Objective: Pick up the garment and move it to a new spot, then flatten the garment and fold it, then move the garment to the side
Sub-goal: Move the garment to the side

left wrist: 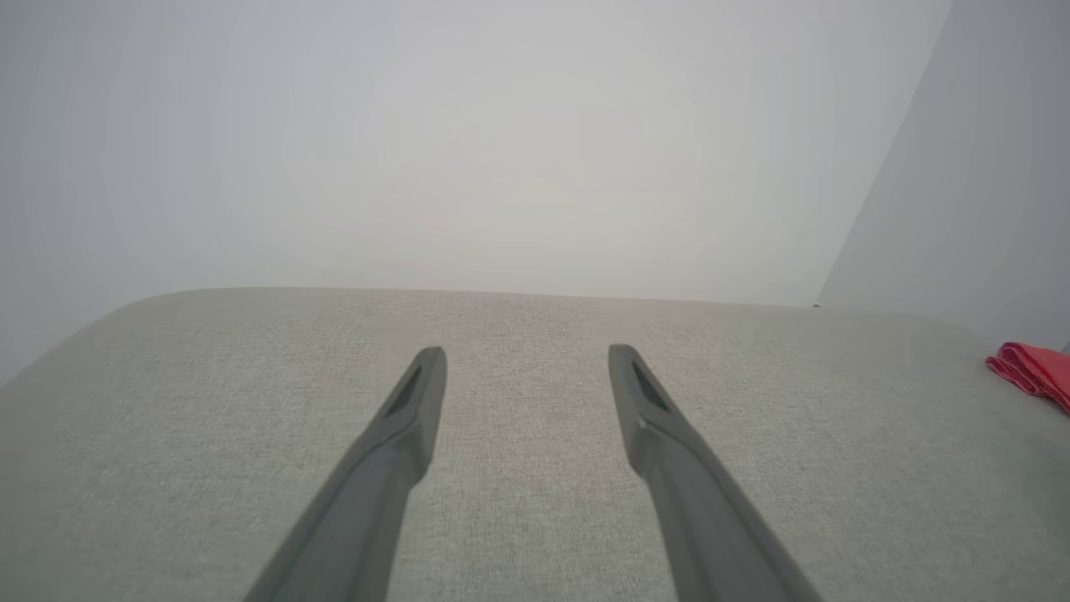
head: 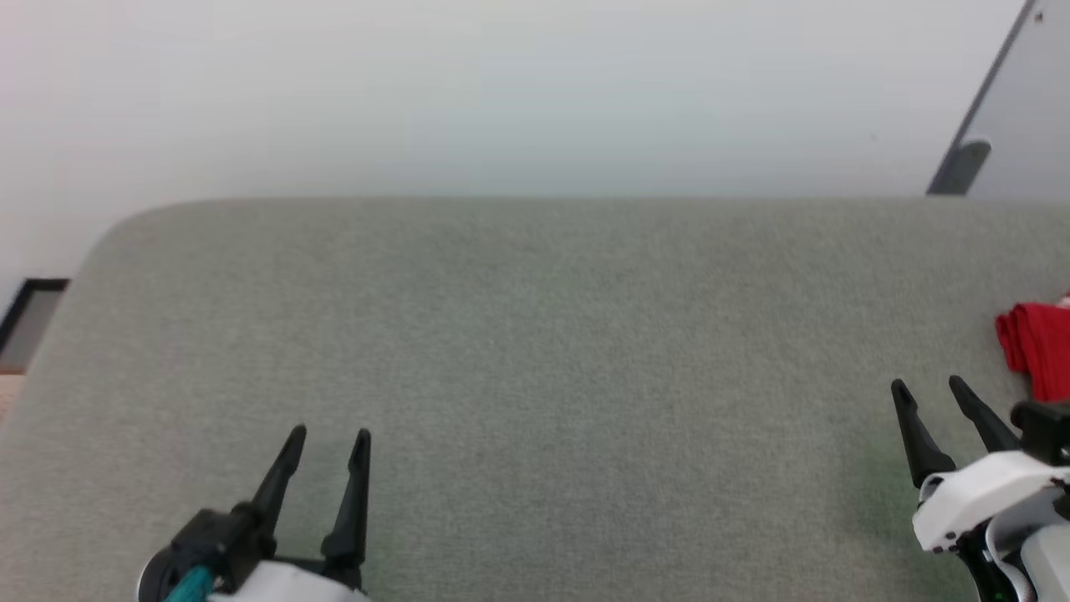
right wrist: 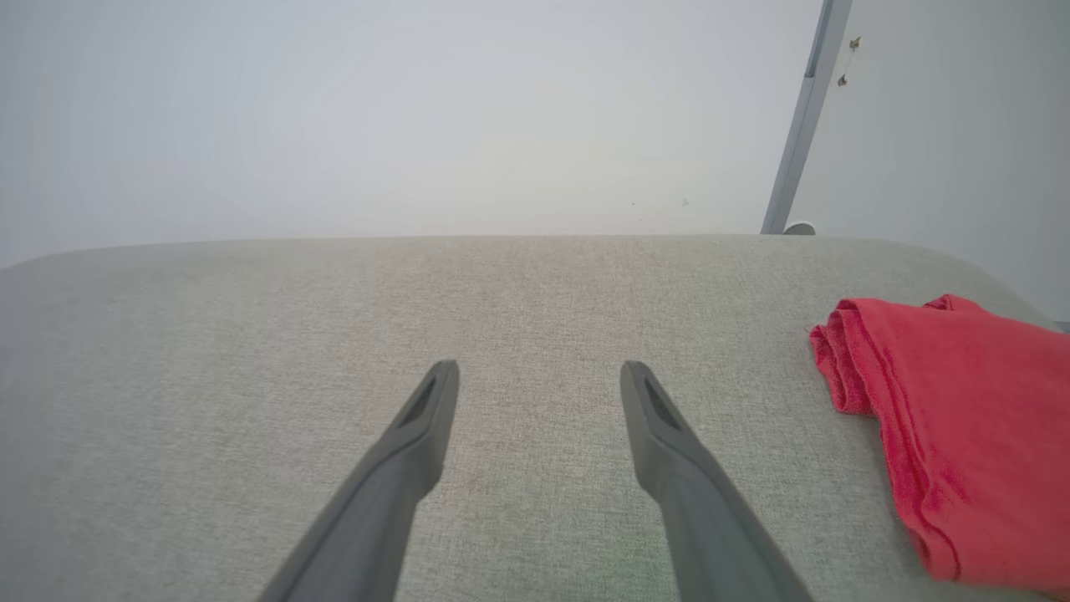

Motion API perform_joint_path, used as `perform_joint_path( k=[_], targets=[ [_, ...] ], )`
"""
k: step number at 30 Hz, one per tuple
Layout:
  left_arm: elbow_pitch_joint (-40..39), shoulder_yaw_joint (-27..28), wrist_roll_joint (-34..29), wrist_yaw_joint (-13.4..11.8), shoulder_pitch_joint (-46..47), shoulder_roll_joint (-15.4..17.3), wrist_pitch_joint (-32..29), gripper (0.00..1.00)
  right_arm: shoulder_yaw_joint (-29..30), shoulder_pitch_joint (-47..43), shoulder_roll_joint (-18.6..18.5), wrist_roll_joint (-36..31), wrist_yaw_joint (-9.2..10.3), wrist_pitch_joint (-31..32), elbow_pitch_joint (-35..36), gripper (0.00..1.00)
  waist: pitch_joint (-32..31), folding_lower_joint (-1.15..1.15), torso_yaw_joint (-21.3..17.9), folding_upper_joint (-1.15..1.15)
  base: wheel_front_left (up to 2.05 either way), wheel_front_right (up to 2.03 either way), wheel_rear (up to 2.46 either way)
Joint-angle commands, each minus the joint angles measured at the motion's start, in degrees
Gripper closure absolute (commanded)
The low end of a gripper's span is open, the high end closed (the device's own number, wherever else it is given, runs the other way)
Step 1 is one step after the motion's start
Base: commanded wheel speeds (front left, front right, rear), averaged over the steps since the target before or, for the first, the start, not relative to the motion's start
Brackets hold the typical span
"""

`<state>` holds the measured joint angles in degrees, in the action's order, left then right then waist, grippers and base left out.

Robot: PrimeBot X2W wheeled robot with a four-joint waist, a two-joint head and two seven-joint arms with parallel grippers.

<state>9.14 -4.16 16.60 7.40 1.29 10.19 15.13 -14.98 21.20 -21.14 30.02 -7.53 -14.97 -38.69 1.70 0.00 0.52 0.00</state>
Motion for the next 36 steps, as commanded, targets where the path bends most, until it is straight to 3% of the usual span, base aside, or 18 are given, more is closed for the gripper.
perform_joint_path(
  k=[1, 22, 36],
  targets=[
    [-0.50, 0.26, 0.19, 0.14, -1.28, -0.18, -0.04, 0.00, 1.06, -1.53, 0.33, -0.61, 0.09, -0.27, 1.18, 0.00, -2.71, 0.00, 1.92, 0.00, 0.00, 0.00, 0.00],
    [-8.88, 3.18, -0.95, 0.14, -10.92, -0.38, -0.04, 0.00, 13.05, -19.10, 3.31, -6.25, 0.09, -0.27, 22.44, 0.00, -5.45, 0.00, 4.36, 0.00, 0.00, 0.00, 0.00],
    [-11.60, 3.42, -1.25, 0.14, -12.83, -1.13, -0.04, 0.00, 18.84, -26.74, 7.96, -8.64, 0.09, 1.33, 32.89, 0.00, -4.97, 0.00, 4.52, 0.00, 0.00, 0.00, 0.00]
  ],
)
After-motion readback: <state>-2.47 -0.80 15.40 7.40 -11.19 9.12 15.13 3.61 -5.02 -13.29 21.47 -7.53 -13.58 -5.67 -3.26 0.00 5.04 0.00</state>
